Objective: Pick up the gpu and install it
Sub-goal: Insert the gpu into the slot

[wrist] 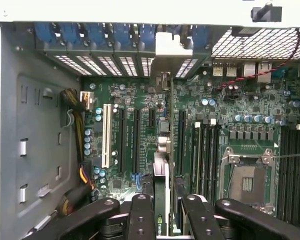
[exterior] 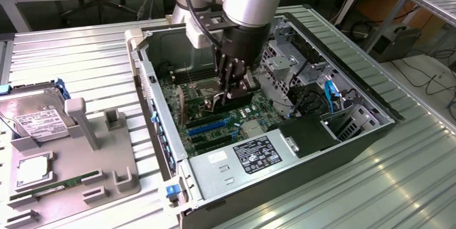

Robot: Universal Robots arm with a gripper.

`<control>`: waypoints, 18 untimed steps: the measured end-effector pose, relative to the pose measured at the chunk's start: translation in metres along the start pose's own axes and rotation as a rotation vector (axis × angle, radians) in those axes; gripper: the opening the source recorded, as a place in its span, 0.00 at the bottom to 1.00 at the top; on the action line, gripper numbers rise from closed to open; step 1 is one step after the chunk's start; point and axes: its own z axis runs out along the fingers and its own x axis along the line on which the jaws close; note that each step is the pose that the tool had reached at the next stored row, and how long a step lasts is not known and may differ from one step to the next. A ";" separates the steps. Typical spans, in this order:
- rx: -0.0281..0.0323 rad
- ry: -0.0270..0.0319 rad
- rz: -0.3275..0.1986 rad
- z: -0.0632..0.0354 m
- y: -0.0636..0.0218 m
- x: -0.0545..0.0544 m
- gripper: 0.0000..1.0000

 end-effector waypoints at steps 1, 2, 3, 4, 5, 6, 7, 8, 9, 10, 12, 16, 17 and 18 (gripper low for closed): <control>0.0001 0.0000 0.000 0.0019 0.0014 -0.001 0.26; 0.0001 0.0000 0.000 0.0036 0.0031 -0.003 0.26; 0.0000 0.0001 0.000 0.0056 0.0052 -0.005 0.26; 0.0001 -0.0001 0.000 0.0084 0.0079 -0.008 0.26; 0.0000 0.0014 0.000 0.0127 0.0095 -0.009 0.26; -0.0001 0.0040 0.000 0.0165 0.0095 -0.009 0.26; -0.0001 0.0055 0.000 0.0182 0.0096 -0.009 0.26; -0.0003 0.0091 0.000 0.0214 0.0098 -0.009 0.26; -0.0003 0.0119 0.001 0.0237 0.0099 -0.009 0.26; -0.0005 0.0149 0.001 0.0262 0.0100 -0.009 0.26; -0.0006 0.0186 0.001 0.0312 0.0102 -0.010 0.26; -0.0008 0.0226 0.001 0.0359 0.0112 -0.010 0.26; -0.0008 0.0237 0.001 0.0365 0.0115 -0.010 0.26; -0.0010 0.0259 0.001 0.0370 0.0117 -0.009 0.26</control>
